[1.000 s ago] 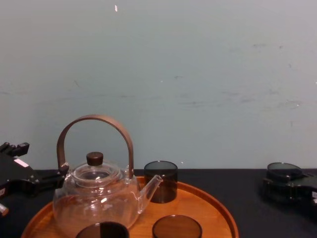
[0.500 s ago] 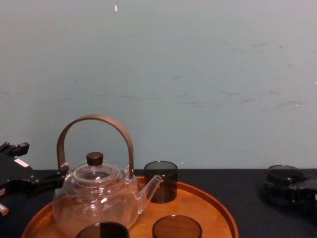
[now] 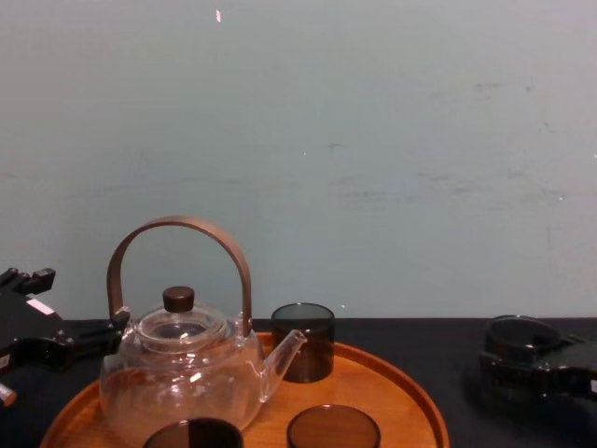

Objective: Pick up the glass from the table and place it on the tray.

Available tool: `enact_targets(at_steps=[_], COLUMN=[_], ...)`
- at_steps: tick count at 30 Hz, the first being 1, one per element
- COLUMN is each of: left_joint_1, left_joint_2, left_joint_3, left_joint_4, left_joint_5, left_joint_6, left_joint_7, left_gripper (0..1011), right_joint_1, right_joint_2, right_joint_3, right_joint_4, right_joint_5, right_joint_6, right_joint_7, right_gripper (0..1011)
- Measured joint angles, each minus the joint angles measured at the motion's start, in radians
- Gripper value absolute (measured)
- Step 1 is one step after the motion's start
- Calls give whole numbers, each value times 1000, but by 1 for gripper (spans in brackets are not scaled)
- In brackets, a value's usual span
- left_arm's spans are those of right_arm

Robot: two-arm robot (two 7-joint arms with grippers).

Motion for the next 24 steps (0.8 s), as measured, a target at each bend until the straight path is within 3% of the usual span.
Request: enact_targets(at_steps=[11,24], left_joint_1=[0,0], left_joint_2=[0,0], left_joint_3=[0,0], left_joint_4=[0,0], left_joint_5=[0,0], left_joint_6=[0,0], left_joint_7=[0,0], left_gripper=[1009,1009], right_joint_1=[-42,-52], right_joint_2=[21,25], right_joint_3=[-36,-77], right_joint_4=[-129,-196], right_joint_5=[11,24], right_joint_6=[52,67], right_joint_7=[-15,-18], right_gripper=[905,905])
